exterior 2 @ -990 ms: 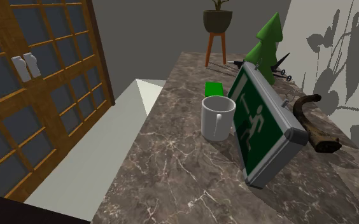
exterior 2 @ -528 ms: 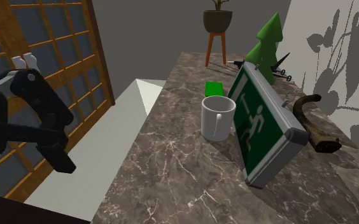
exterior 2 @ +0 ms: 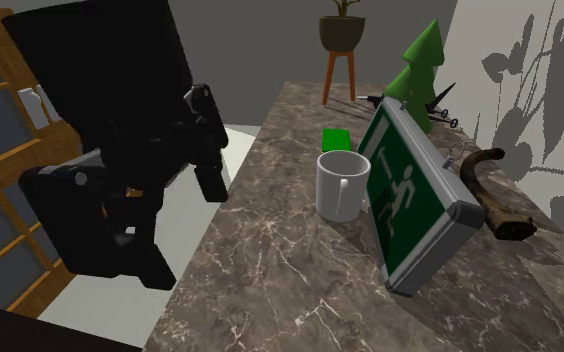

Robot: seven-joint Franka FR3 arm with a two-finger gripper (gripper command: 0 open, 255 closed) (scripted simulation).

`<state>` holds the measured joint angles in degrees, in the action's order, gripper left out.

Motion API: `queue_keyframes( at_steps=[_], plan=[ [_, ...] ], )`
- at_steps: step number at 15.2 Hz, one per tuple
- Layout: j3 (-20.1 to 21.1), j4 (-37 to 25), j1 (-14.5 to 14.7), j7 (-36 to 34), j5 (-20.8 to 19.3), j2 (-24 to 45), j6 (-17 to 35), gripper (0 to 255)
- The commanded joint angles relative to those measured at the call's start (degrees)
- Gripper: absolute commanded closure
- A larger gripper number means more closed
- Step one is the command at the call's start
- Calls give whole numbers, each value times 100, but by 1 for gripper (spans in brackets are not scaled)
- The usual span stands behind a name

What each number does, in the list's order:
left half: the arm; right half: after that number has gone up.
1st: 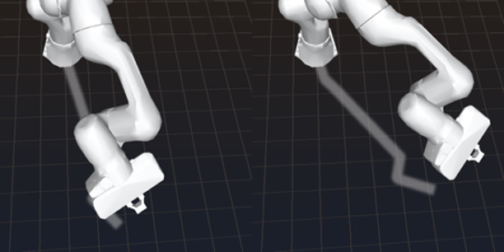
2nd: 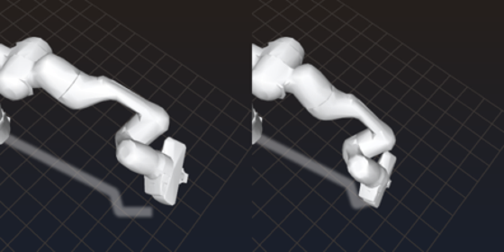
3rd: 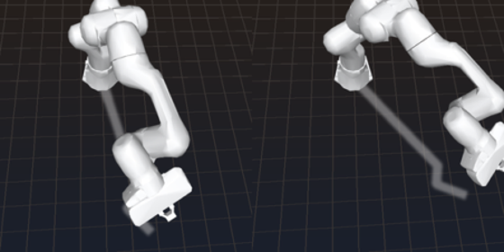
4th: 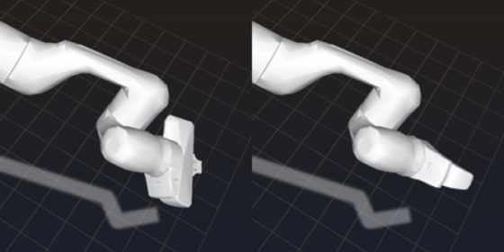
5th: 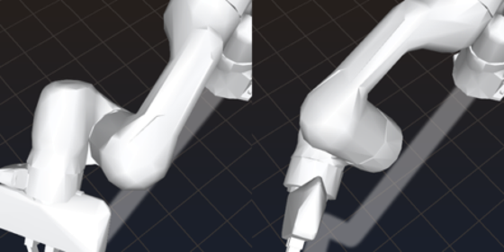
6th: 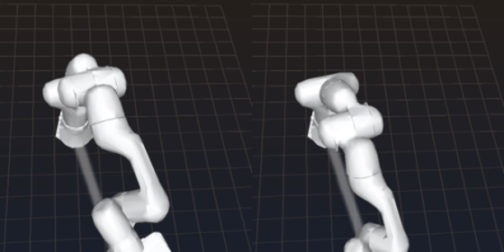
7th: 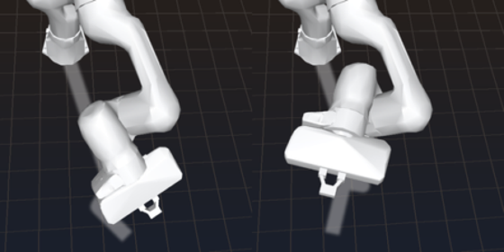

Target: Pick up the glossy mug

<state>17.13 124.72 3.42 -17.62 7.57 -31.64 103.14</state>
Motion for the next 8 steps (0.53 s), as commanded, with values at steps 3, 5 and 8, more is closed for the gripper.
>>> queue_keyframes(
  at_steps=[3,5,8],
  plan=[
    [536,-472,-7,-559,-143,689,260,0],
    [804,-750,-17,-858,-276,1046,340,0],
    [1205,-1222,-27,-1343,-569,1635,418,0]
  ],
)
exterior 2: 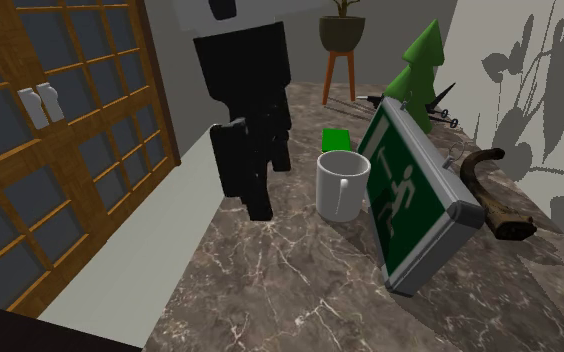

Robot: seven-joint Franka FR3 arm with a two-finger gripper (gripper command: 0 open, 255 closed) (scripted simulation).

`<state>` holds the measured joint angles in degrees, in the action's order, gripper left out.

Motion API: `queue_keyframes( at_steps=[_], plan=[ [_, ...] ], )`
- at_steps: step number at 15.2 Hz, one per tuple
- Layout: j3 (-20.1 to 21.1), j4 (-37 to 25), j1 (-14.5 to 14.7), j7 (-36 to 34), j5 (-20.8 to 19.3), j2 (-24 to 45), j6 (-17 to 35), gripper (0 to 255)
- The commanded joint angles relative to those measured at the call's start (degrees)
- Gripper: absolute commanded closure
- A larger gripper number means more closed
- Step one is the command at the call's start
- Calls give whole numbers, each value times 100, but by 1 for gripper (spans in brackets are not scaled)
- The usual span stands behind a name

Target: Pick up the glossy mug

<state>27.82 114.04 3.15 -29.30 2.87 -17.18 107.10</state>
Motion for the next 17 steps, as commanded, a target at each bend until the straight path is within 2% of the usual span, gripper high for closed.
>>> queue_keyframes(
  at_steps=[1,5,9,14,16,17],
  plan=[
    [269,-328,2,-347,-224,402,34,0],
    [758,-1115,89,-1081,-878,1350,-12,0],
    [1075,-2083,430,-1821,-1728,2445,-255,0],
    [1094,-3637,1305,-2487,-2781,3903,-834,0],
    [997,-4422,1771,-2617,-3143,4507,-1139,0],
    [959,-4615,1888,-2631,-3214,4643,-1212,0]
  ],
)
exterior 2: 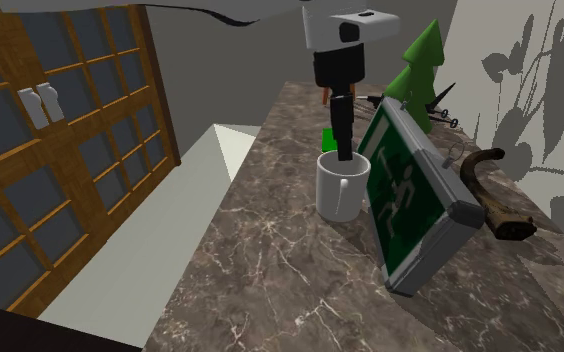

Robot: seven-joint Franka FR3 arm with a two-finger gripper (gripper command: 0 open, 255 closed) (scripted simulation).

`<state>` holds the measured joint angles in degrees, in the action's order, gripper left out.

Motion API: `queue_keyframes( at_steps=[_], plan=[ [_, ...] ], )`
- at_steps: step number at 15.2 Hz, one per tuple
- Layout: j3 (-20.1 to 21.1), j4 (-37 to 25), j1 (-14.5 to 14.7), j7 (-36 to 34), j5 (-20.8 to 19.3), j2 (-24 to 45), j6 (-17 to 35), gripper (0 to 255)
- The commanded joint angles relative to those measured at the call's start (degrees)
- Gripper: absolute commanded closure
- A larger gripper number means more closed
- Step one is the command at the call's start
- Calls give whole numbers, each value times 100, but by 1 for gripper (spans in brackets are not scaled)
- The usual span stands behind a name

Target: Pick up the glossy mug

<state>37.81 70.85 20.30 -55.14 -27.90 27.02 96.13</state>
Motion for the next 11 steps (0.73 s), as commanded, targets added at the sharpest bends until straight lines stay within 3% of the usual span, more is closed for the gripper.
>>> queue_keyframes(
  at_steps=[1,9,10,11],
  plan=[
    [-46,-190,149,-65,-127,205,-29,0],
    [-50,418,-1,-202,-127,147,490,0],
    [-48,432,-6,-203,-122,138,495,255],
    [-45,444,-11,-204,-118,129,498,255]
  ],
)
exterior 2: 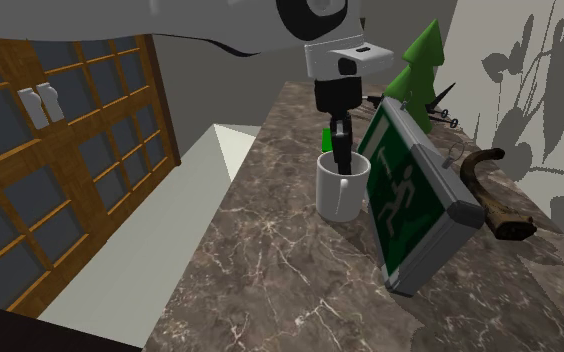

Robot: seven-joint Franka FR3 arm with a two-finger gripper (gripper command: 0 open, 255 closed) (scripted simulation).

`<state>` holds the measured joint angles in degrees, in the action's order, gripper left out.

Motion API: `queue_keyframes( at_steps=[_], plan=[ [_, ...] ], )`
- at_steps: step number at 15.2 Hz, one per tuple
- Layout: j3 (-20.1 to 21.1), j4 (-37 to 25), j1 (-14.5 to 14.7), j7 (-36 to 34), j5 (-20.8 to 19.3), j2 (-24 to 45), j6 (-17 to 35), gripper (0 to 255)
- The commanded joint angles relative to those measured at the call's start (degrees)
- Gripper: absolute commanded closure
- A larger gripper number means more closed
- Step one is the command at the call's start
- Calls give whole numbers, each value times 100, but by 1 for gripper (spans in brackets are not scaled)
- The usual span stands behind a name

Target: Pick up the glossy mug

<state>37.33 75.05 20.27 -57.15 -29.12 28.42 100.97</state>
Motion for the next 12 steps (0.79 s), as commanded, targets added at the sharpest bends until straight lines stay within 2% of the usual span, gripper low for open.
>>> queue_keyframes(
  at_steps=[1,8,12],
  plan=[
    [1,19,-5,-4,2,-7,12,255],
    [-2,-3,3,-1,-5,8,6,255],
    [3,-355,85,82,3,32,-303,255]
  ],
)
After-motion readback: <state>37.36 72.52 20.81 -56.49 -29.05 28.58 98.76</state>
